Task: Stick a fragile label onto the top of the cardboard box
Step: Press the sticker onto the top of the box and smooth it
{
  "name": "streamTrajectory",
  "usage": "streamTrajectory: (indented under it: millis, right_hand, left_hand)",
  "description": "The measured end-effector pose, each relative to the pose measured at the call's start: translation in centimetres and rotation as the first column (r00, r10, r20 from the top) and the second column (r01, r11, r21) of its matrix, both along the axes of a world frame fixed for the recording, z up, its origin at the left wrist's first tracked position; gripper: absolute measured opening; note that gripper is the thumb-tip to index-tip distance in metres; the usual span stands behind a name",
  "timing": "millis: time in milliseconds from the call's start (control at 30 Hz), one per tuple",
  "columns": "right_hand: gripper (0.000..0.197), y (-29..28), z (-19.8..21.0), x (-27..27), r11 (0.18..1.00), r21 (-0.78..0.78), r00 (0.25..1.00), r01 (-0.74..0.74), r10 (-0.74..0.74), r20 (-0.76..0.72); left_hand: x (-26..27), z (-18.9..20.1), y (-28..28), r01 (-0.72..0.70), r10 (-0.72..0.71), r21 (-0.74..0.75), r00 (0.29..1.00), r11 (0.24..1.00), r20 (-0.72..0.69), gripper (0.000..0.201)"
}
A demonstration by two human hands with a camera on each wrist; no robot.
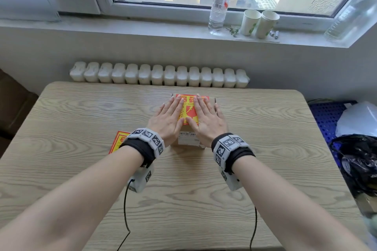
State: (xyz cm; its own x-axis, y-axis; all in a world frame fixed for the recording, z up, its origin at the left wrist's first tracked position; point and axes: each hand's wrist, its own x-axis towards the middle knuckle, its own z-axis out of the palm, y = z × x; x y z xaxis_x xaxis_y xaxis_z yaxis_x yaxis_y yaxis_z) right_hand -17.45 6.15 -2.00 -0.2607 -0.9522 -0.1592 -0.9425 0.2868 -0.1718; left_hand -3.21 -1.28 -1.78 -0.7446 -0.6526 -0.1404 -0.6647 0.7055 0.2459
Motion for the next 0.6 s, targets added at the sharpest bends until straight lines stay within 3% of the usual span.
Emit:
streamTrajectory:
  millis: [333,466,533,600]
  right_hand:
    - [0.068,0.9,0.0,0.1,0.996,-0.062,0.998,0.064,-0.063,0.021]
    - [0.065,-0.4,0.8,0.2,0.99,-0.115,0.996,0.085,-0.085,-0.001]
    - [0.059,-1.3,1.2,0.2,0.983,-0.161,0.996,0.084,-0.084,0.009]
    - [0.057,-1.5,0.9,0.1,0.988,-0.148,0.998,0.051,-0.048,0.027]
  left_hand:
    - [0.3,0.3,-0.5,0.022,-0.023,0.02,0.999,1.0,0.041,0.064]
    - [-0.7,1.2,-1.0,0.015,-0.013,-0.061,0.999,0.998,0.045,0.059]
    - [-1.5,1.5,-1.0,0.001,0.0,-0.089,1.0,0.996,0.018,0.055]
    - [-2.1,1.3,-0.7,-0.031,0.029,-0.027,0.998,0.999,-0.048,0.055]
